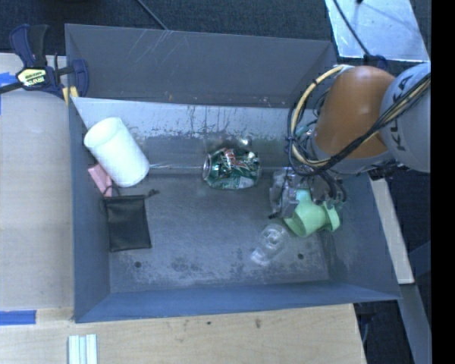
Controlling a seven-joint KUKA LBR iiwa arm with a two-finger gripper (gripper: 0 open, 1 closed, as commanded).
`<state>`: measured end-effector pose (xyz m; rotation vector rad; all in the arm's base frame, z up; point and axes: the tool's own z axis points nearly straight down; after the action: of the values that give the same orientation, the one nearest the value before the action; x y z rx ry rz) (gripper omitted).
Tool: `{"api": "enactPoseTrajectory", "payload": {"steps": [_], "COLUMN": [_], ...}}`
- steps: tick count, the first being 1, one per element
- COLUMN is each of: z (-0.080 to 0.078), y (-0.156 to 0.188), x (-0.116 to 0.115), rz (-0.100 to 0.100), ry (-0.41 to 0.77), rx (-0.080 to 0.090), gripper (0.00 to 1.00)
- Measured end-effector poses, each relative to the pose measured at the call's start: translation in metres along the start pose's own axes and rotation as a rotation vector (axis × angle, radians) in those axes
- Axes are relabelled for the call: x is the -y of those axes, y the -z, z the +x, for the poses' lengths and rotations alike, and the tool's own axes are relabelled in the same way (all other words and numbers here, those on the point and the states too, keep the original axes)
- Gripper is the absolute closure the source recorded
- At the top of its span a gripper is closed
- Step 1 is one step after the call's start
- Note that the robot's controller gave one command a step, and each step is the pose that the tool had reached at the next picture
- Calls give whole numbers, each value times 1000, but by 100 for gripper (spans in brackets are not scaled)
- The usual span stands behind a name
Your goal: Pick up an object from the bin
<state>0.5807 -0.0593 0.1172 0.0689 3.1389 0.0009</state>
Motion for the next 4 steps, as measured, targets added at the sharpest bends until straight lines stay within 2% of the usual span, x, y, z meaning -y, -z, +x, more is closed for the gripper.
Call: {"api": "enactPoseTrajectory", "payload": {"steps": [1, 2, 3, 4], "z": [0, 0, 32, 52], "y": [0, 0, 40, 73], "x": [0, 1, -13, 27], "rz": [1, 1, 1, -1], "ry": [0, 0, -26, -4], "rx": [0, 0, -10, 2], "gripper": [0, 0, 0, 0]}}
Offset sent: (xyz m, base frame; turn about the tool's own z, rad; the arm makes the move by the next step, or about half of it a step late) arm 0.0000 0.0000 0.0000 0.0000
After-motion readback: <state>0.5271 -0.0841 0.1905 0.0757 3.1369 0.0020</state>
